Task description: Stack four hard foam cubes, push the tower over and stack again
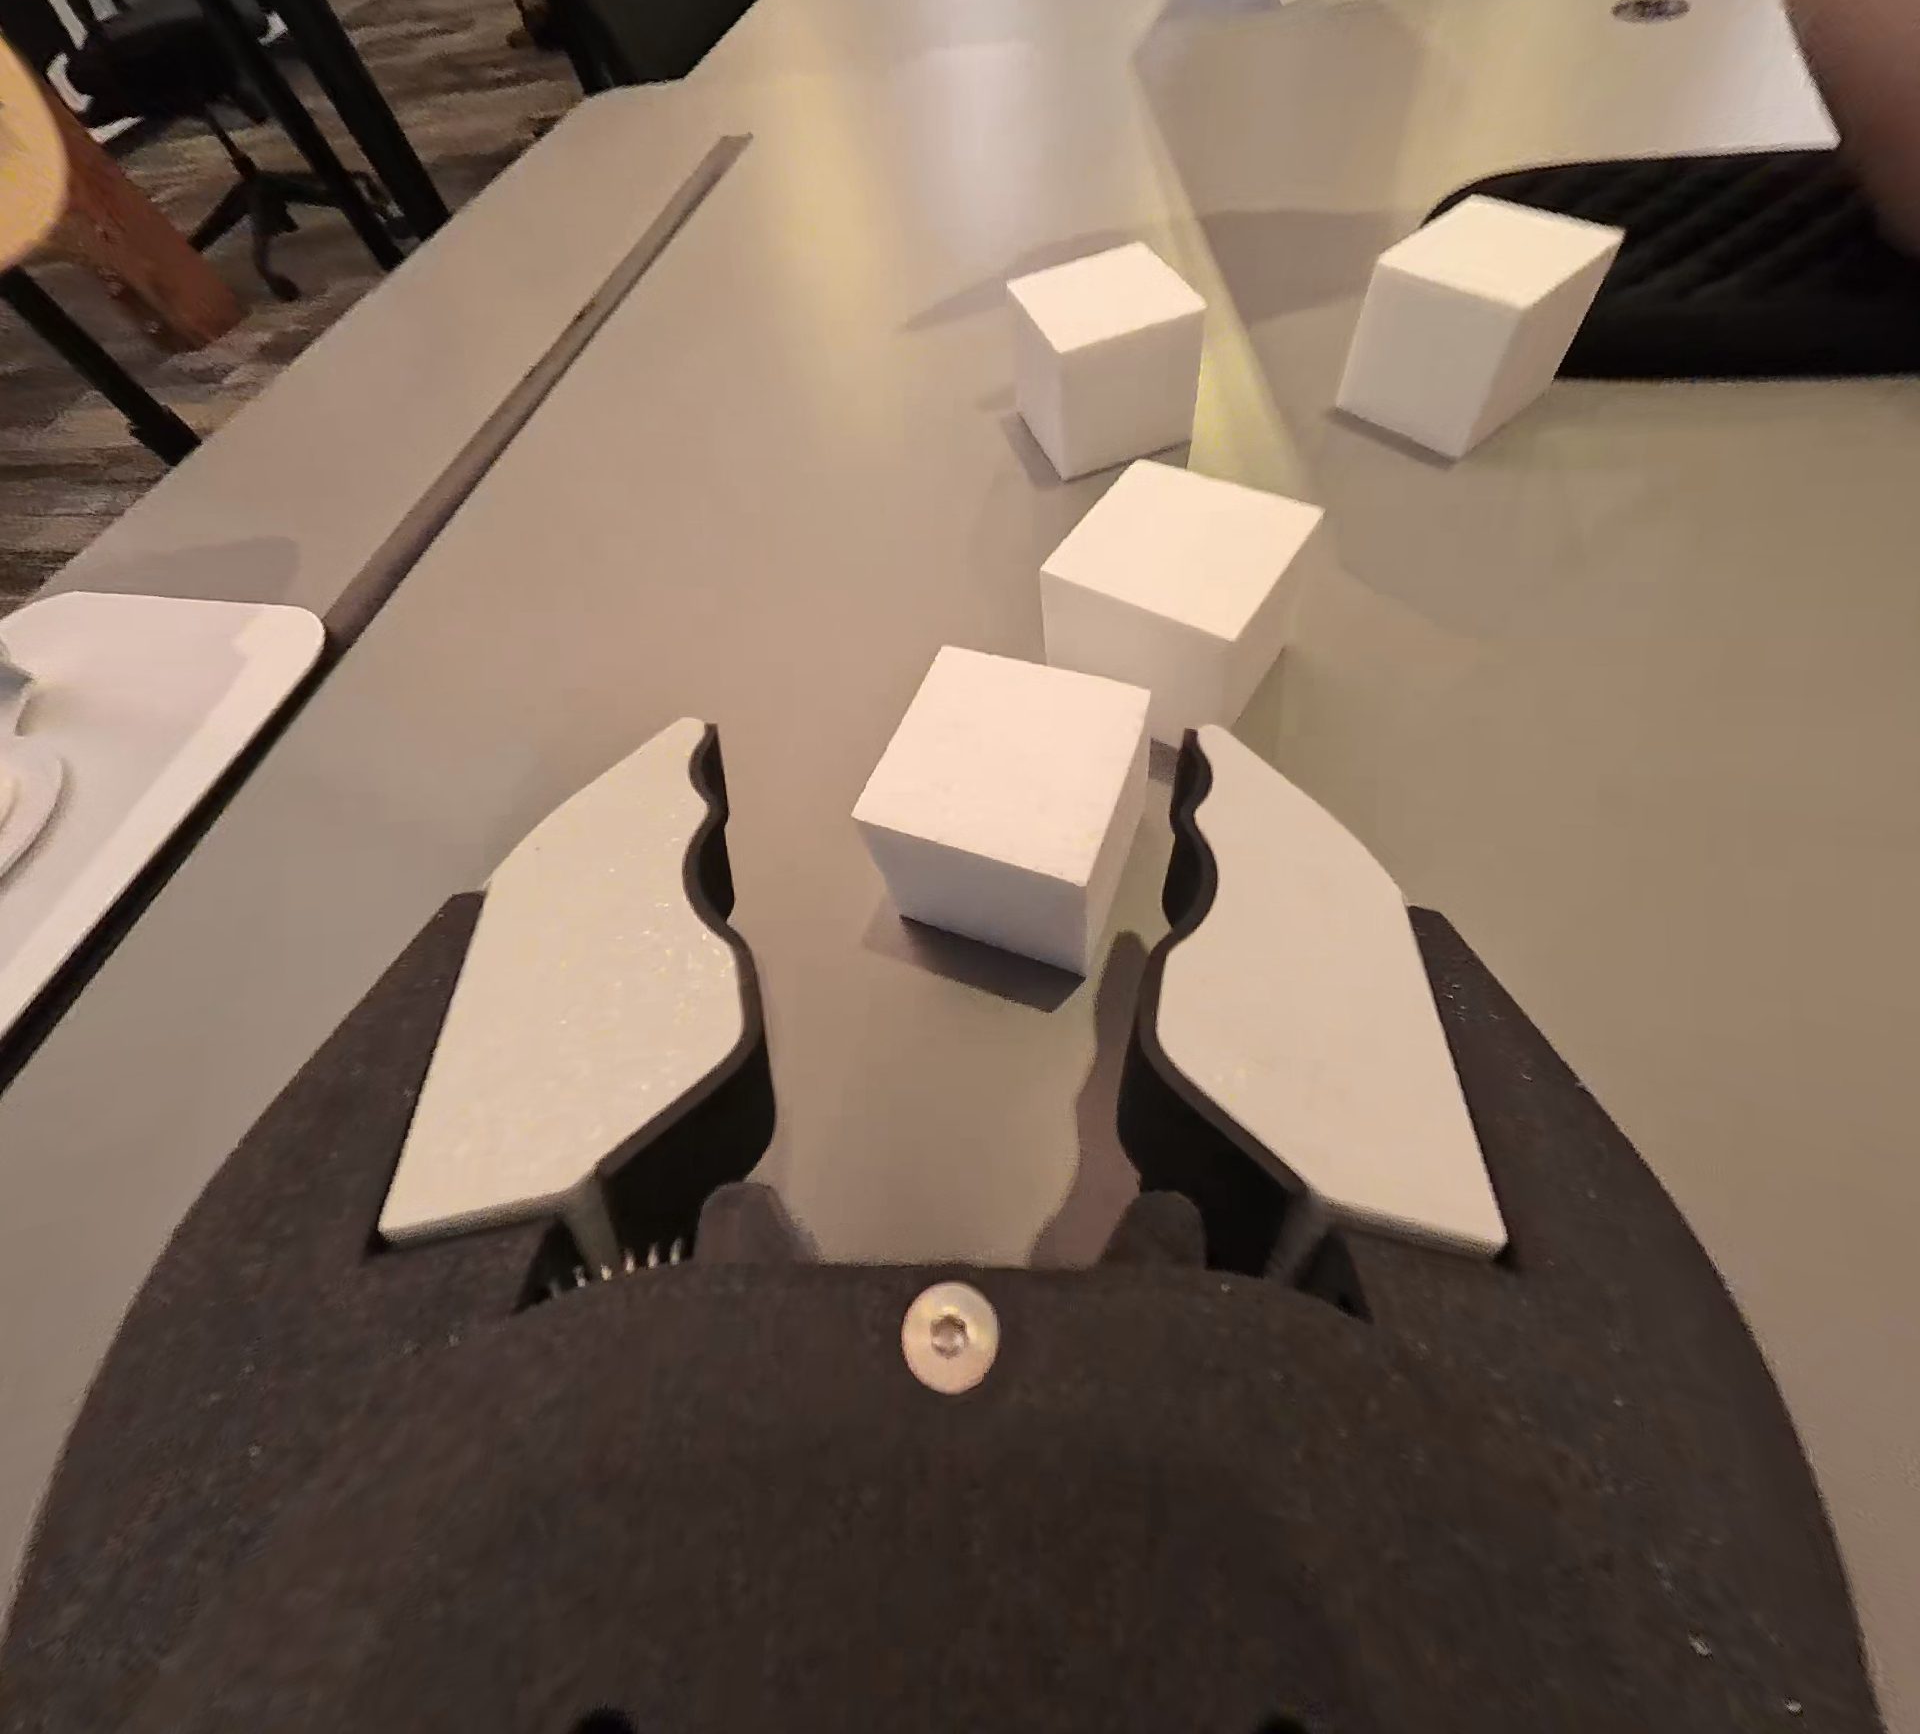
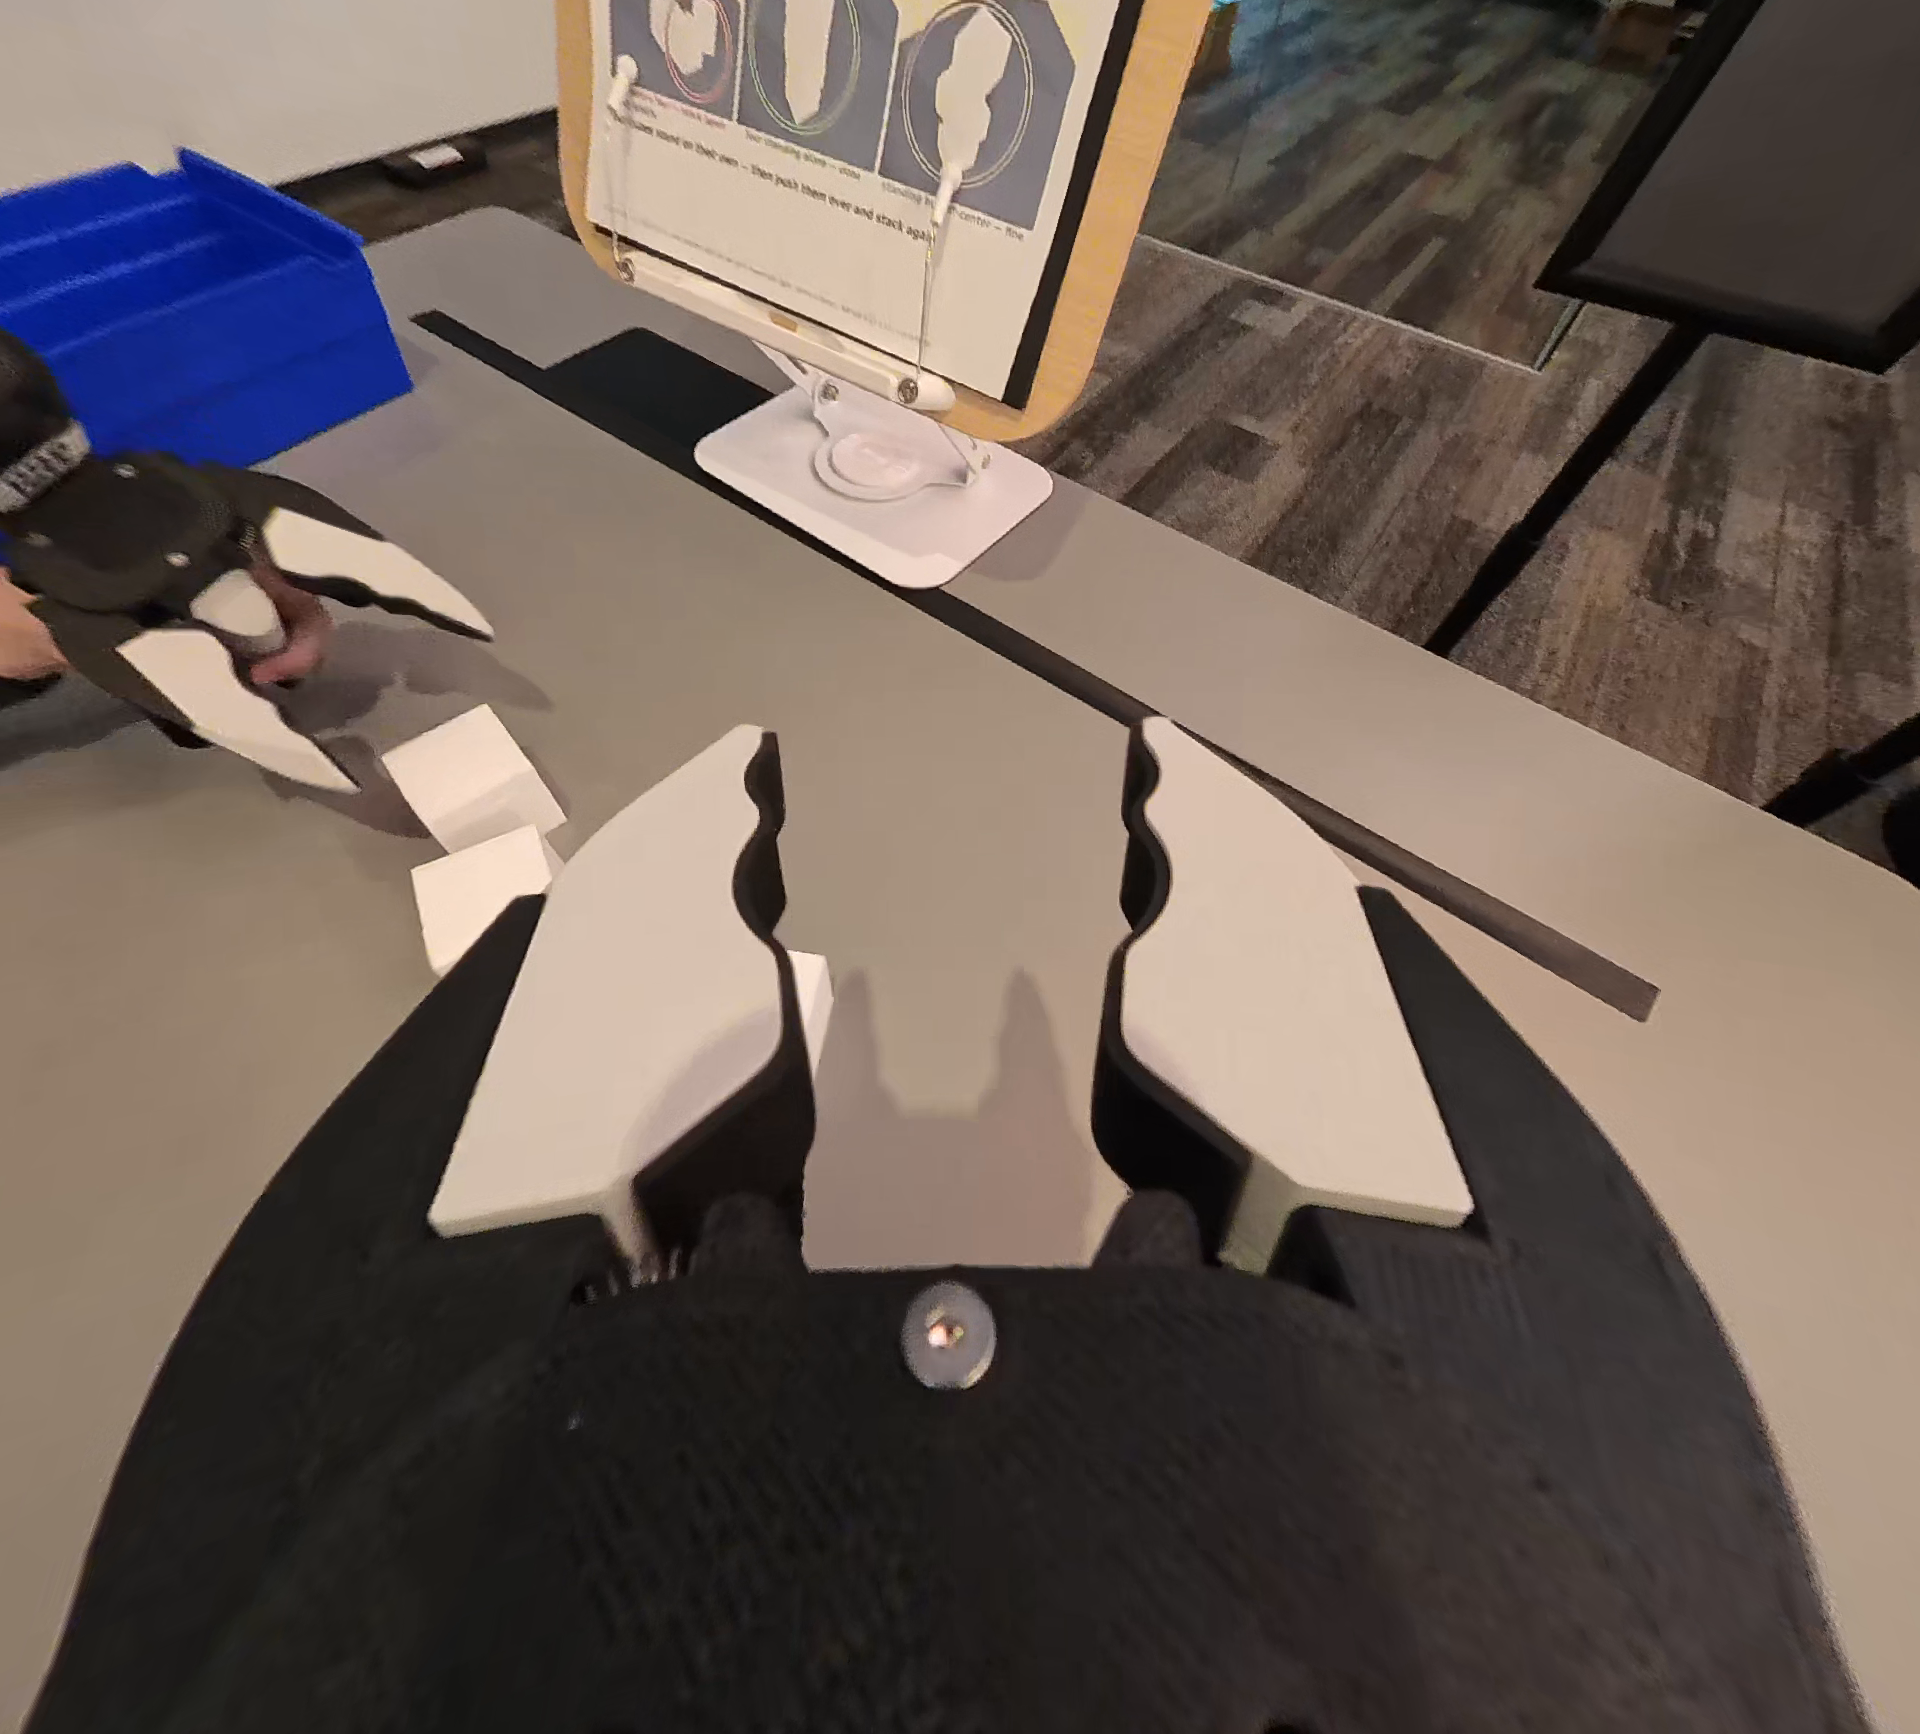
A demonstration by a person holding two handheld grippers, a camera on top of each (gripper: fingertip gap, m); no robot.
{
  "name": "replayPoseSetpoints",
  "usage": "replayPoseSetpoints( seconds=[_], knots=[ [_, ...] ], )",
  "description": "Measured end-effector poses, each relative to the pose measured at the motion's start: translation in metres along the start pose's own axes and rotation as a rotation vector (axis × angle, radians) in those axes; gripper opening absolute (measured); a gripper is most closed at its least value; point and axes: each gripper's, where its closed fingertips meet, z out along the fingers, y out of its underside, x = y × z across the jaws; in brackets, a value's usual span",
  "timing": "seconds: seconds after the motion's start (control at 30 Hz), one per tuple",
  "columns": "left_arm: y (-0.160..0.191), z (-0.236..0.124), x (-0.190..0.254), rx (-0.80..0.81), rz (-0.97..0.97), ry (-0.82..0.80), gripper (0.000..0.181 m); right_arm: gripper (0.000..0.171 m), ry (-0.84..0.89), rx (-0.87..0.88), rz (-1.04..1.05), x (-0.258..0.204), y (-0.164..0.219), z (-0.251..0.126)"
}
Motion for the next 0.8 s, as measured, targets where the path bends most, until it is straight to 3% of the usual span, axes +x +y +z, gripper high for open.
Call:
replayPoseSetpoints(
  seconds=[0.23,0.37,0.43,0.5,0.63,0.8],
  knots=[
    [0.027,0.023,0.0,-0.123,0.055,0.056,0.079,0.064,-0.023,0.01,0.033,0.0,0.002,0.0],
    [0.029,0.026,0.005,-0.142,0.066,0.09,0.061,0.064,-0.017,0.012,0.032,0.001,0.002,0.001],
    [0.026,0.024,0.008,-0.13,0.046,0.113,0.06,0.064,-0.017,0.012,0.034,0.001,0.002,0.001],
    [0.007,0.016,0.005,-0.065,0.02,0.112,0.06,0.064,-0.015,0.011,0.034,0.002,0.002,0.0],
    [-0.061,-0.006,0.009,0.127,0.083,0.122,0.06,0.064,-0.017,0.027,0.043,0.003,0.0,0.0],
    [-0.086,0.019,0.04,0.098,0.189,0.253,0.06,0.063,-0.03,-0.004,0.058,0.003,0.009,0.005]
  ],
)
